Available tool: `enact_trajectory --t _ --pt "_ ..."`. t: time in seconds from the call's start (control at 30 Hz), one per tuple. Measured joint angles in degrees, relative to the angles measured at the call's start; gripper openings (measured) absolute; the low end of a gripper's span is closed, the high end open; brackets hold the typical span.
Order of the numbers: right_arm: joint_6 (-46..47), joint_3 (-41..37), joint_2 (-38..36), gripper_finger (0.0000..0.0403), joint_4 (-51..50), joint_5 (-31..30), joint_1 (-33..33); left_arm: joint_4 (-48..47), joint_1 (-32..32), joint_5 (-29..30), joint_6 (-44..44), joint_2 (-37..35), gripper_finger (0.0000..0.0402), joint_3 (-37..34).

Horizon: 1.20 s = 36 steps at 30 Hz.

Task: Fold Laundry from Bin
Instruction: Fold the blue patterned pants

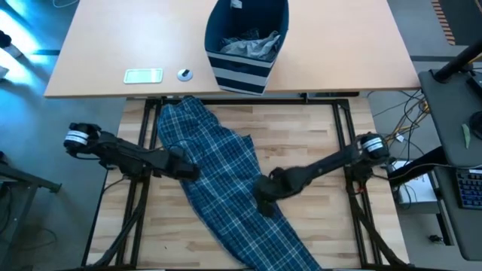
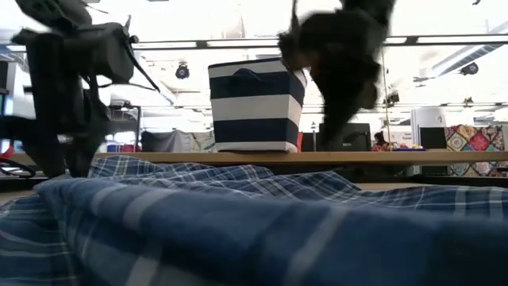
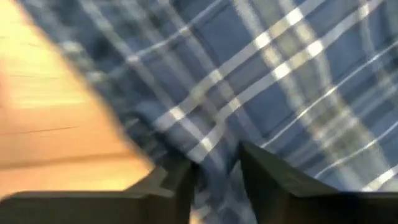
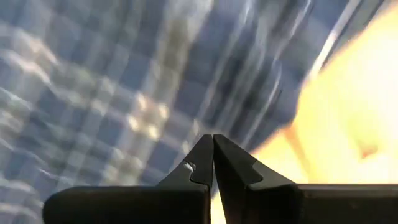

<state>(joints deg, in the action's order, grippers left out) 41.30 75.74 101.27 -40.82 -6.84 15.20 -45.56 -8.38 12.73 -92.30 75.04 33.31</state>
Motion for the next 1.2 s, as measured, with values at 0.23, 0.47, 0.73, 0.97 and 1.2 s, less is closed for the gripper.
enact_trajectory --t 0.23,0.47,0.73,0.97,1.2 --pt "-10.76 2.67 -0.51 0.0009 8.71 -3.75 -12.37 -19.41 -3.56 -0.26 0.26 -2.06 0.0234 10.02" --pt "-12.88 2.41 5.96 0.0009 18.18 -2.61 -23.04 -10.08 -14.14 1.62 -8.99 1.51 0.0277 11.08" --pt "-12.42 2.62 12.97 0.0009 17.75 1.17 -29.26 -8.82 -21.93 -0.92 -18.75 6.22 0.0280 10.87" --pt "-13.23 2.37 10.62 0.0009 9.97 0.61 -34.61 -6.08 -22.10 0.04 -20.86 6.19 0.0280 9.98" --pt "-16.48 2.49 1.99 0.0009 8.86 -0.83 -34.12 5.01 -13.62 7.78 -16.26 6.00 0.0280 6.17"
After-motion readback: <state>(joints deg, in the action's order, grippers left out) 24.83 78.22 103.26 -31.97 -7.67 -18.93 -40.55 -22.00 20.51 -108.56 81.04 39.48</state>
